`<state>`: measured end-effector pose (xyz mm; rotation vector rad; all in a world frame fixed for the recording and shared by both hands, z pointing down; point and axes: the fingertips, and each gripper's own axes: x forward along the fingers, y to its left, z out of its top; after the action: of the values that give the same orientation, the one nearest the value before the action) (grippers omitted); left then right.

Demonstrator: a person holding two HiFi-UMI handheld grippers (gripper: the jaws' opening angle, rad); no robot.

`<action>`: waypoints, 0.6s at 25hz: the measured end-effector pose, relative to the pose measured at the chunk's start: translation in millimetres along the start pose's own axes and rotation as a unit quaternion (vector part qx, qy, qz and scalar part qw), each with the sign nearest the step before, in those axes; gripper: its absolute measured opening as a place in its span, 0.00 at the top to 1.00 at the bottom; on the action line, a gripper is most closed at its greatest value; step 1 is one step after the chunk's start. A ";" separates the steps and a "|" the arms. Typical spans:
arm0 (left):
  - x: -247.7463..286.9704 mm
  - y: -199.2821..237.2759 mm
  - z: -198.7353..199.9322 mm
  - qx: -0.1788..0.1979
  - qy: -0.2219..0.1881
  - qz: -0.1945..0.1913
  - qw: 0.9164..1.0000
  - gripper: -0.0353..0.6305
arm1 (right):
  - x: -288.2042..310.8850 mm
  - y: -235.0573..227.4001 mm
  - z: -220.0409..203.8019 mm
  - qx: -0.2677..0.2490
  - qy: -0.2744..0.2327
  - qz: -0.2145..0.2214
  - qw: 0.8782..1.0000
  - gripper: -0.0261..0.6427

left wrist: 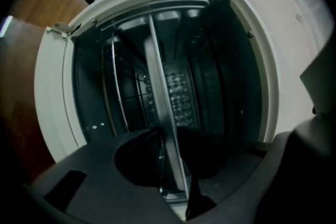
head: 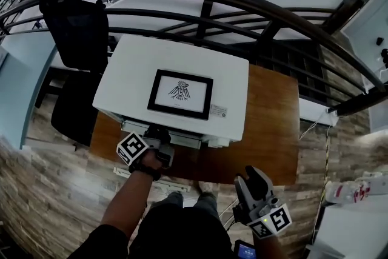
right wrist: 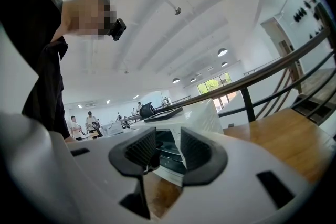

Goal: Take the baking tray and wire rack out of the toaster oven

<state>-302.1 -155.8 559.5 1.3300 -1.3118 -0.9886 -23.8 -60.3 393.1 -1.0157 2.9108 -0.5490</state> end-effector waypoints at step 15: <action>-61.2 -6.0 -15.8 -0.074 -0.019 -0.042 0.996 0.82 | 16.8 37.1 -12.7 0.006 0.016 0.054 0.998 0.75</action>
<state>-290.6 -93.8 551.3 1.2680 -1.1950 -1.1522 -61.0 -39.3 394.6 -0.8491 2.9648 -0.5827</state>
